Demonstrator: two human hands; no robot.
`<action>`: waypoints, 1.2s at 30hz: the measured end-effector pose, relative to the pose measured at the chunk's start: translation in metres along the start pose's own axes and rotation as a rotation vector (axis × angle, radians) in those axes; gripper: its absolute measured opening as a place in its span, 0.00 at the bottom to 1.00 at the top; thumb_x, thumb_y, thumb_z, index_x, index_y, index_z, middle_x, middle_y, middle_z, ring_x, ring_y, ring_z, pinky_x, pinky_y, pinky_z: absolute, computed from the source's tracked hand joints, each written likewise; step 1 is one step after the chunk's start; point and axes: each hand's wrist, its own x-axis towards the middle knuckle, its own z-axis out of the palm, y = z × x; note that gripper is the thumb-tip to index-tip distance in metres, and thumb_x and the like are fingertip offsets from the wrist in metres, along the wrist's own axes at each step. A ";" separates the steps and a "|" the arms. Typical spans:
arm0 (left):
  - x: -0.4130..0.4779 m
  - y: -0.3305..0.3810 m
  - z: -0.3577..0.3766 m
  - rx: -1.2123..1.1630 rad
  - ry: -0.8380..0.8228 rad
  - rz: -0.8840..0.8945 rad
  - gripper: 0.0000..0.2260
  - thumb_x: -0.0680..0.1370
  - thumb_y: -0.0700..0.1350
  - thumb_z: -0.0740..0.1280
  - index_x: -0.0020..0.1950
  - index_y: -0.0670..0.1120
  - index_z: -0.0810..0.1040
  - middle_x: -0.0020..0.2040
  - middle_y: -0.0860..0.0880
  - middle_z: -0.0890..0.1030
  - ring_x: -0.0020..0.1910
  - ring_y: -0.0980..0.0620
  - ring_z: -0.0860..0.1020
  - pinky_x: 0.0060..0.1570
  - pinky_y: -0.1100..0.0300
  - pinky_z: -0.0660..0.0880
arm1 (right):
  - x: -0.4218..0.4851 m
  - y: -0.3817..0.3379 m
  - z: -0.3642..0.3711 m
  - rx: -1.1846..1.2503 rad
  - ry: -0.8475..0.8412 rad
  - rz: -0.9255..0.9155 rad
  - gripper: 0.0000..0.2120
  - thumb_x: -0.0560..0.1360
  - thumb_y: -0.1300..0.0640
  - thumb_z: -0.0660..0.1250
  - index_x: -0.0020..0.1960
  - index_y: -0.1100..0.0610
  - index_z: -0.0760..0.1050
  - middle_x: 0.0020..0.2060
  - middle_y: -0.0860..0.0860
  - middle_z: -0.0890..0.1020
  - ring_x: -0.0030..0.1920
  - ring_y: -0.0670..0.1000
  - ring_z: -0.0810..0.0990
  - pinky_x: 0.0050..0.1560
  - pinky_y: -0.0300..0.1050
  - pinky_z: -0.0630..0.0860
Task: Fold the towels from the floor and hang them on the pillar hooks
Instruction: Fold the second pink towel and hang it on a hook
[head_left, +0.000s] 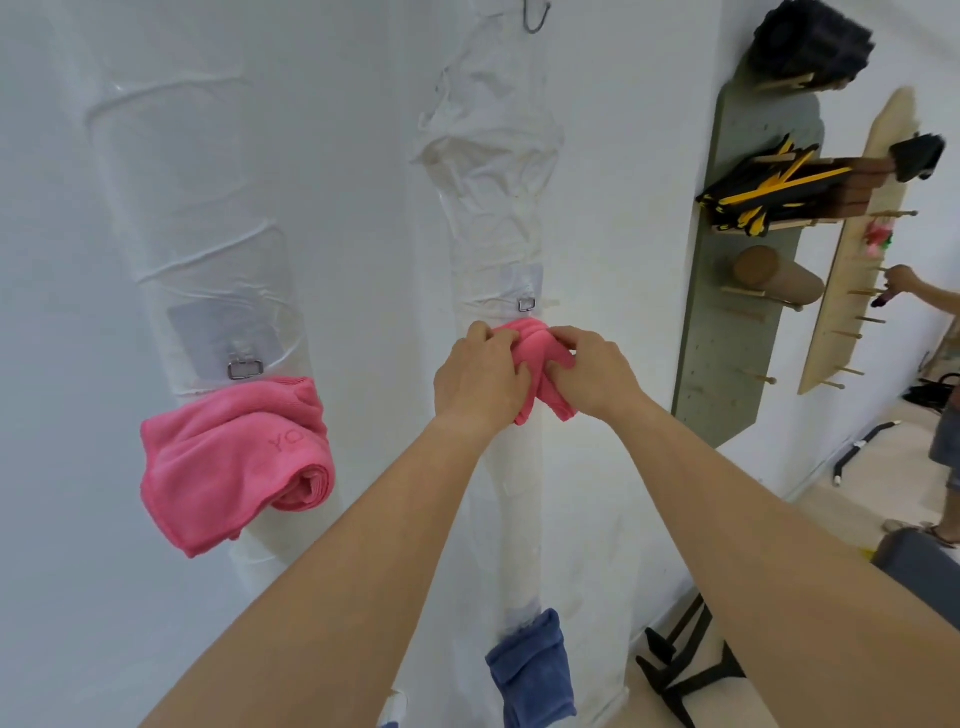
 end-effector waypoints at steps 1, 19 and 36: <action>-0.001 0.002 -0.005 0.014 -0.009 0.001 0.17 0.79 0.52 0.62 0.68 0.53 0.75 0.57 0.49 0.73 0.54 0.46 0.76 0.46 0.51 0.76 | -0.002 -0.004 -0.004 0.011 -0.033 0.003 0.20 0.76 0.57 0.60 0.66 0.46 0.76 0.52 0.50 0.85 0.51 0.54 0.83 0.51 0.49 0.79; -0.062 -0.038 -0.149 0.116 0.039 -0.007 0.24 0.80 0.51 0.65 0.75 0.47 0.69 0.71 0.44 0.71 0.69 0.42 0.71 0.66 0.47 0.71 | -0.058 -0.128 -0.016 -0.205 -0.098 -0.066 0.29 0.75 0.50 0.63 0.75 0.51 0.65 0.72 0.54 0.70 0.71 0.59 0.70 0.69 0.57 0.69; -0.346 -0.257 -0.376 0.326 0.115 -0.459 0.23 0.79 0.53 0.64 0.73 0.49 0.71 0.70 0.48 0.72 0.65 0.47 0.75 0.61 0.47 0.75 | -0.251 -0.409 0.173 -0.253 -0.321 -0.582 0.24 0.79 0.52 0.61 0.74 0.53 0.66 0.70 0.55 0.68 0.69 0.58 0.69 0.64 0.55 0.71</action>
